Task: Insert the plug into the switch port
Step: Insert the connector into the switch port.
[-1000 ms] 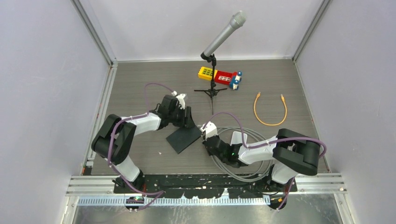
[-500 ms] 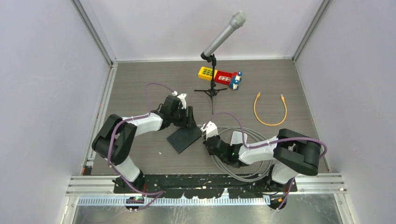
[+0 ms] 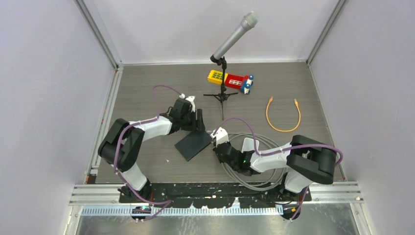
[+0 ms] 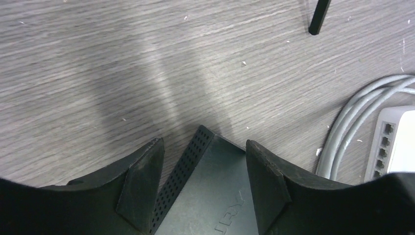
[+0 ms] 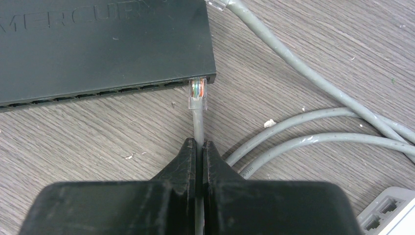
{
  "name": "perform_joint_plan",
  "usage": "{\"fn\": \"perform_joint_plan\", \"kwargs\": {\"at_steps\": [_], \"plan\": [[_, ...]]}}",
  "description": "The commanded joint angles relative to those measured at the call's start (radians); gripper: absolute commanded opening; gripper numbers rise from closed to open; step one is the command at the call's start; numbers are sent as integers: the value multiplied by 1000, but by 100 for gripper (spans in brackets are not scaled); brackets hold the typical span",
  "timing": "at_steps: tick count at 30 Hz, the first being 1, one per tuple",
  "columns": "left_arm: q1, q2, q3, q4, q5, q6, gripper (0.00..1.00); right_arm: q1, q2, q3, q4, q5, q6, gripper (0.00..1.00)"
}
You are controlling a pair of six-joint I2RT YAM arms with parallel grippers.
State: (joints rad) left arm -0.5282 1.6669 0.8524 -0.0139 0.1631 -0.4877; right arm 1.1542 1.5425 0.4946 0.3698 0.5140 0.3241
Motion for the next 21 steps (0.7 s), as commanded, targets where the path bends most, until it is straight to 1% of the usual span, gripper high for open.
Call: {"fn": "perform_joint_plan", "kwargs": {"at_steps": [1, 10, 21], "plan": [[5, 10, 16, -60, -101, 38, 64, -14, 3, -22, -71, 7, 7, 1], [4, 63, 16, 8, 36, 57, 63, -13, 12, -21, -69, 10, 7, 0], [-45, 110, -9, 34, 99, 64, 58, -13, 2, -16, -92, 18, -4, 0]]}}
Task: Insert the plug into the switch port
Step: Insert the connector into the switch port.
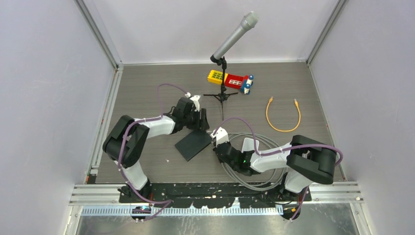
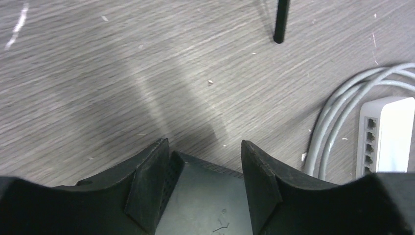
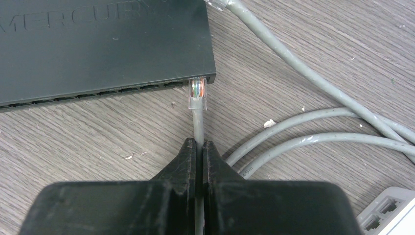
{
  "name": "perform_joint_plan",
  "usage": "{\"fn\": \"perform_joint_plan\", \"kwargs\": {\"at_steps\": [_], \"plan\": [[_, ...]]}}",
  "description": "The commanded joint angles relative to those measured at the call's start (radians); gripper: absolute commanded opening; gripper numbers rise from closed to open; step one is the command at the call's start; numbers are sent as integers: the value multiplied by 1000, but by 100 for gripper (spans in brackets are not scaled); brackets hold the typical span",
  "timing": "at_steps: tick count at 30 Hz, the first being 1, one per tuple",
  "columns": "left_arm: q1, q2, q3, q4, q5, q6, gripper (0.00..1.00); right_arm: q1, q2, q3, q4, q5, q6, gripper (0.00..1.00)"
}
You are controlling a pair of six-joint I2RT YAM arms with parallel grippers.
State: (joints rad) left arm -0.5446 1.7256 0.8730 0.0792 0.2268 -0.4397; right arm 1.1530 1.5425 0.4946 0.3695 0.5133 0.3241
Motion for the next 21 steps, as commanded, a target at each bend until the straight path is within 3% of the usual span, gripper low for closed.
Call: {"fn": "perform_joint_plan", "kwargs": {"at_steps": [1, 12, 21], "plan": [[-34, 51, -35, -59, 41, 17, 58, -12, 0, -16, -92, 22, -9, 1], [-54, 39, -78, -65, 53, 27, 54, -12, -2, 0, -108, 82, -57, 0], [-124, 58, -61, -71, 44, 45, 51, -37, -27, -56, -15, 55, -127, 1]]}}
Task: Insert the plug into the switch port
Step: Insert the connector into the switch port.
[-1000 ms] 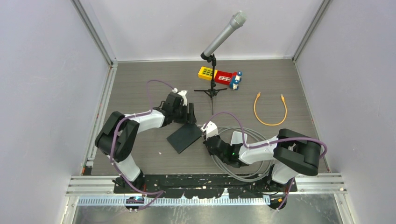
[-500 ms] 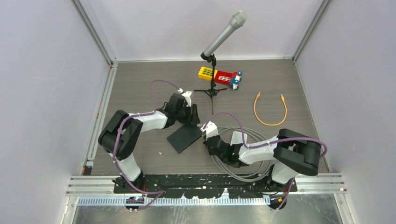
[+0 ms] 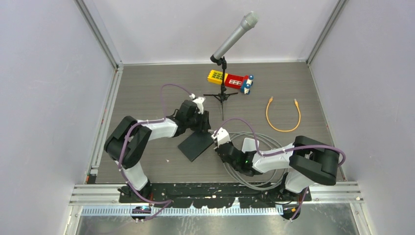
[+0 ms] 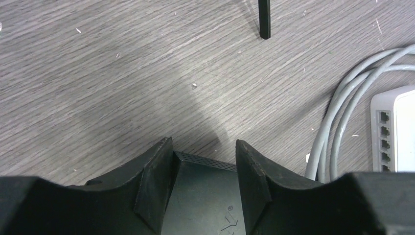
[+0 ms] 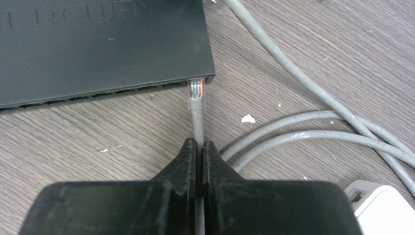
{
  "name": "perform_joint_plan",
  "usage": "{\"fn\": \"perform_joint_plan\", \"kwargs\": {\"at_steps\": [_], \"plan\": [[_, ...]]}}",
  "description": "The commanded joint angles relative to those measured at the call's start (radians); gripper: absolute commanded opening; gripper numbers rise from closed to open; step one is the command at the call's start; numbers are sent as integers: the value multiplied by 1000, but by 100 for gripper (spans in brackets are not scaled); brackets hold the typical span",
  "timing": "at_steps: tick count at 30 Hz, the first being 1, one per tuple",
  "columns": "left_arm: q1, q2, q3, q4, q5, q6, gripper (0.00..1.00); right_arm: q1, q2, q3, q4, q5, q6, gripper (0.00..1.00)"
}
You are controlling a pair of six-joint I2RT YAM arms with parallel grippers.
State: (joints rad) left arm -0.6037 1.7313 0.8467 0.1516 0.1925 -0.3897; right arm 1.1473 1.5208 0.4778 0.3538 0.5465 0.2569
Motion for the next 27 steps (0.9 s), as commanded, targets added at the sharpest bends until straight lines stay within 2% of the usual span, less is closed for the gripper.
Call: {"fn": "perform_joint_plan", "kwargs": {"at_steps": [1, 11, 14, 27], "plan": [[-68, 54, -33, -144, 80, -3, 50, -37, -6, -39, 2, 18, -64, 0], [-79, 55, -28, -135, 112, 20, 49, -68, 7, -23, 41, -206, -215, 1], [-79, 42, -28, -149, 91, 24, 48, -58, 7, -21, 63, -265, -216, 1], [-77, -57, -69, -247, -44, 20, 47, 137, 93, 23, 103, -187, -127, 1]]}}
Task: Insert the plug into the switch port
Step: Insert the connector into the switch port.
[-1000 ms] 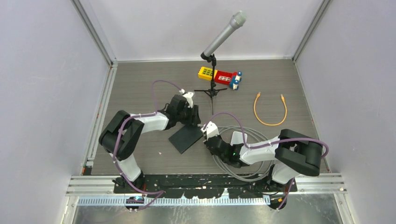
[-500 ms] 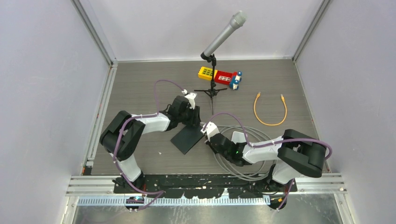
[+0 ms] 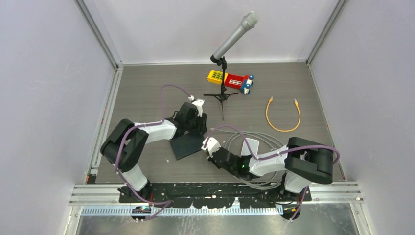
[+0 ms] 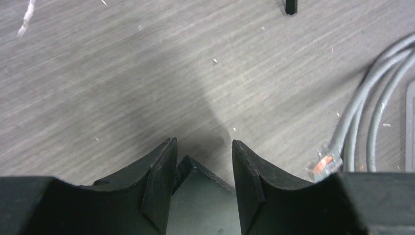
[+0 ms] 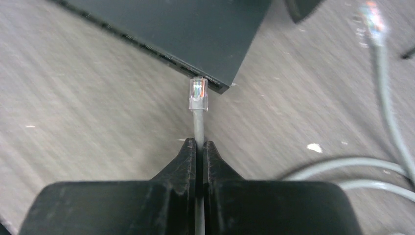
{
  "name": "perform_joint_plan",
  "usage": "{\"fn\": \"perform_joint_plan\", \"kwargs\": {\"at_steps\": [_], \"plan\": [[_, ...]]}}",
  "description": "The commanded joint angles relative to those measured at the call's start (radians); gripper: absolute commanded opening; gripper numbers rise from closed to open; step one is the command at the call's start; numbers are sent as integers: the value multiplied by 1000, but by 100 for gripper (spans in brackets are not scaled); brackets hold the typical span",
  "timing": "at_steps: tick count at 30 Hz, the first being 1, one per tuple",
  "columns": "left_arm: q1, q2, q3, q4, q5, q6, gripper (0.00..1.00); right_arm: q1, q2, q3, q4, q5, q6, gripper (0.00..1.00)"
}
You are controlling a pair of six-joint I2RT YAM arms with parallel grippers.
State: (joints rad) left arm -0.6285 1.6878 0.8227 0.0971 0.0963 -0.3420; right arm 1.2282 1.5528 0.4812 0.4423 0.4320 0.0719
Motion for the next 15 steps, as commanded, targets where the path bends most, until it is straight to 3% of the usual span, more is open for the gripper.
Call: {"fn": "perform_joint_plan", "kwargs": {"at_steps": [1, 8, 15], "plan": [[-53, -21, -46, -198, 43, -27, 47, 61, 64, 17, 19, -57, 75, 1], [-53, -59, -69, -221, 23, -44, 47, 62, 61, 8, -5, 161, 216, 0], [-49, -96, -87, -263, -76, -73, 47, 62, 76, 45, -101, 252, 312, 0]]}}
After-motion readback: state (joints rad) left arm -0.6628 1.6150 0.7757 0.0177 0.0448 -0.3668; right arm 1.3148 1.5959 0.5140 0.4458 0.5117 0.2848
